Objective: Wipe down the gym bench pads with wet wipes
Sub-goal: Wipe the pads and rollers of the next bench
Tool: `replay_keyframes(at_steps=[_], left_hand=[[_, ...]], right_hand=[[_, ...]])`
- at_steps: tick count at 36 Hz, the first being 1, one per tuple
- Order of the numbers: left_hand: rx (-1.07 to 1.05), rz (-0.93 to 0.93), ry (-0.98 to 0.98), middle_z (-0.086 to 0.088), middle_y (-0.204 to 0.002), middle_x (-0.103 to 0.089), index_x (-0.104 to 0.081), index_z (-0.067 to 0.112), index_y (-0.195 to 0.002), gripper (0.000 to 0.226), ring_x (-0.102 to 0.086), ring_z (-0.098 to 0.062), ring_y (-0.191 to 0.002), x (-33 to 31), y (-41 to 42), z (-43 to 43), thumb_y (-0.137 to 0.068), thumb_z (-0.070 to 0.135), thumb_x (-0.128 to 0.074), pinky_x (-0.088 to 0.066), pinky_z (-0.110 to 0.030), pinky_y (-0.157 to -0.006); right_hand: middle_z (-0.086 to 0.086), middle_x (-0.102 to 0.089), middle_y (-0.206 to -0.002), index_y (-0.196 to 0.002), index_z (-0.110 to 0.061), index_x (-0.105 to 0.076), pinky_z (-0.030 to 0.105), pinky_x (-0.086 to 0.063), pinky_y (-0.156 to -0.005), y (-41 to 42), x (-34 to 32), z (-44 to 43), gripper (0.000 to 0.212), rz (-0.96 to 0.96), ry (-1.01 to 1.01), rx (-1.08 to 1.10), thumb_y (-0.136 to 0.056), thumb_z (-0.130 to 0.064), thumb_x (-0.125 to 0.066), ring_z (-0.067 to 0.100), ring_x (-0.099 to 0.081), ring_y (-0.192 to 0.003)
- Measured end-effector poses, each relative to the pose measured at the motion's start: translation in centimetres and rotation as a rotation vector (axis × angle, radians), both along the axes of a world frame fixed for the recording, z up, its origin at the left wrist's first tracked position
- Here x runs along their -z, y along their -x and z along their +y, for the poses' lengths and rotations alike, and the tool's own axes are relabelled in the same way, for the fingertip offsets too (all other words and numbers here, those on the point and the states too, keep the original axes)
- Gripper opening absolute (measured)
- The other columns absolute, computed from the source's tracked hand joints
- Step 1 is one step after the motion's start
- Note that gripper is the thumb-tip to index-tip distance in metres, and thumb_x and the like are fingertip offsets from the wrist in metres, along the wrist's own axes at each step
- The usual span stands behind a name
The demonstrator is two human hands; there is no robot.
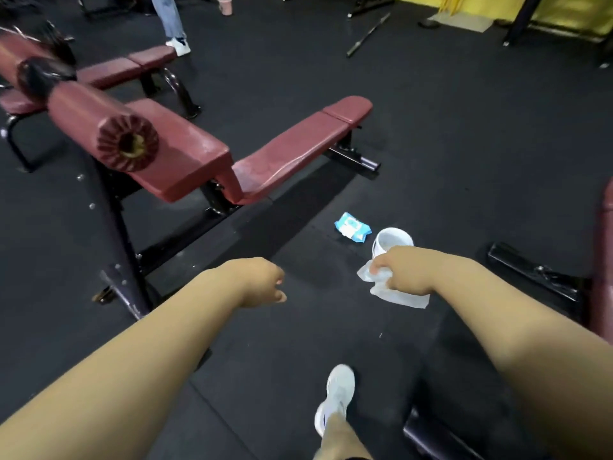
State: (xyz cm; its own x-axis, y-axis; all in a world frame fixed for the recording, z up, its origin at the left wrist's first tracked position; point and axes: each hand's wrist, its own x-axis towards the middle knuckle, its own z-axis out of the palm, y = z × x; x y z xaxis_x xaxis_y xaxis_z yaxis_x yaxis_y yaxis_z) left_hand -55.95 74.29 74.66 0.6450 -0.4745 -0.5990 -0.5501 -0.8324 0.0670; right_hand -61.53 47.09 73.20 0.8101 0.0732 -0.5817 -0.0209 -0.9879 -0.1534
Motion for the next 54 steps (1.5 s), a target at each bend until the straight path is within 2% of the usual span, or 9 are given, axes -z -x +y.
replay_keyframes(at_steps=[3, 7, 11, 15, 18, 26, 35, 41, 54], left_hand=[[-0.001, 0.004, 0.013, 0.003, -0.128, -0.054, -0.05, 0.025, -0.129, 0.042, -0.053, -0.022, -0.113, 0.7, -4.7, -1.9, -0.093, 0.047, -0.047, -0.043, -0.032, -0.086], [-0.032, -0.016, 0.004, 0.002, -0.126, -0.055, -0.05, 0.025, -0.128, 0.043, -0.054, -0.023, -0.111, 1.5, -11.5, -4.8, -0.092, 0.048, -0.048, -0.046, -0.037, -0.09], [-0.063, 0.01, -0.015, 0.001, -0.128, -0.054, -0.05, 0.024, -0.129, 0.044, -0.054, -0.024, -0.113, 1.3, -17.6, -8.1, -0.092, 0.048, -0.048, -0.046, -0.038, -0.093], [-0.11, 0.01, 0.016, 0.001, -0.123, -0.057, -0.051, 0.024, -0.126, 0.042, -0.055, -0.023, -0.11, 1.5, -23.3, -10.8, -0.091, 0.048, -0.048, -0.047, -0.038, -0.092], [-0.137, 0.033, 0.028, 0.001, -0.123, -0.057, -0.051, 0.026, -0.125, 0.042, -0.055, -0.024, -0.11, 2.0, -27.1, -12.3, -0.09, 0.05, -0.049, -0.047, -0.039, -0.091], [-0.121, 0.058, -0.014, -0.001, -0.127, -0.056, -0.051, 0.023, -0.127, 0.043, -0.053, -0.024, -0.114, 3.6, -39.1, -15.4, -0.092, 0.048, -0.049, -0.045, -0.037, -0.093], [-0.037, 0.065, -0.032, -0.002, -0.133, -0.052, -0.048, 0.02, -0.132, 0.046, -0.05, -0.025, -0.119, 3.8, -56.3, -20.1, -0.094, 0.045, -0.046, -0.044, -0.035, -0.094], [0.041, 0.056, -0.044, -0.004, -0.123, -0.056, -0.052, 0.016, -0.122, 0.04, -0.054, -0.025, -0.107, 3.1, -65.2, -24.4, -0.096, 0.045, -0.044, -0.039, -0.032, -0.076], [0.047, 0.084, -0.063, -0.003, -0.123, -0.059, -0.052, 0.016, -0.127, 0.046, -0.056, -0.025, -0.11, 4.9, -81.8, -35.8, -0.094, 0.047, -0.045, -0.047, -0.04, -0.092]], right_hand=[[-0.005, -0.047, -0.099, -0.069, -0.042, -0.033, 0.01, -0.03, -0.064, -5.0, -0.2, -1.8, 0.039, -0.061, 0.031, 0.027, -0.087, -0.018, -0.058, 0.018, -0.043, -0.088], [-0.005, -0.047, -0.101, -0.092, -0.046, -0.045, 0.011, -0.033, -0.063, -12.2, -0.2, -5.2, 0.03, -0.075, 0.013, -0.007, -0.088, -0.019, -0.058, 0.016, -0.044, -0.088], [0.0, -0.056, -0.11, -0.127, -0.027, -0.056, 0.018, -0.037, -0.064, -19.3, -0.8, -8.5, 0.039, -0.08, 0.023, -0.063, -0.089, -0.019, -0.057, 0.015, -0.044, -0.088], [-0.015, -0.05, -0.098, -0.114, -0.033, -0.056, 0.028, -0.036, -0.075, -26.1, -0.7, -12.2, 0.026, -0.051, -0.011, -0.119, -0.089, -0.03, -0.05, 0.019, -0.05, -0.092], [-0.004, -0.045, -0.111, -0.131, -0.033, -0.047, 0.027, -0.035, -0.078, -30.7, -0.8, -13.6, 0.039, -0.049, 0.069, -0.134, -0.092, -0.025, -0.049, 0.017, -0.044, -0.091], [-0.014, -0.04, -0.098, -0.13, -0.035, -0.047, 0.024, -0.036, -0.07, -43.4, 1.6, -16.3, 0.042, 0.021, 0.039, -0.148, -0.089, -0.03, -0.054, 0.015, -0.049, -0.092], [-0.004, -0.049, -0.126, -0.133, -0.036, -0.046, 0.026, -0.037, -0.078, -57.8, 1.2, -20.6, 0.046, 0.018, 0.052, -0.023, -0.09, -0.022, -0.052, 0.018, -0.05, -0.099], [0.001, -0.051, -0.123, -0.132, -0.029, -0.049, 0.03, -0.042, -0.085, -64.7, -0.7, -23.9, 0.041, -0.016, 0.038, 0.0, -0.091, -0.029, -0.053, 0.022, -0.052, -0.109], [-0.002, -0.047, -0.134, -0.137, -0.029, -0.046, 0.026, -0.034, -0.084, -80.0, 1.1, -35.7, 0.045, 0.04, -0.002, 0.071, -0.092, -0.025, -0.052, 0.021, -0.049, -0.118]])
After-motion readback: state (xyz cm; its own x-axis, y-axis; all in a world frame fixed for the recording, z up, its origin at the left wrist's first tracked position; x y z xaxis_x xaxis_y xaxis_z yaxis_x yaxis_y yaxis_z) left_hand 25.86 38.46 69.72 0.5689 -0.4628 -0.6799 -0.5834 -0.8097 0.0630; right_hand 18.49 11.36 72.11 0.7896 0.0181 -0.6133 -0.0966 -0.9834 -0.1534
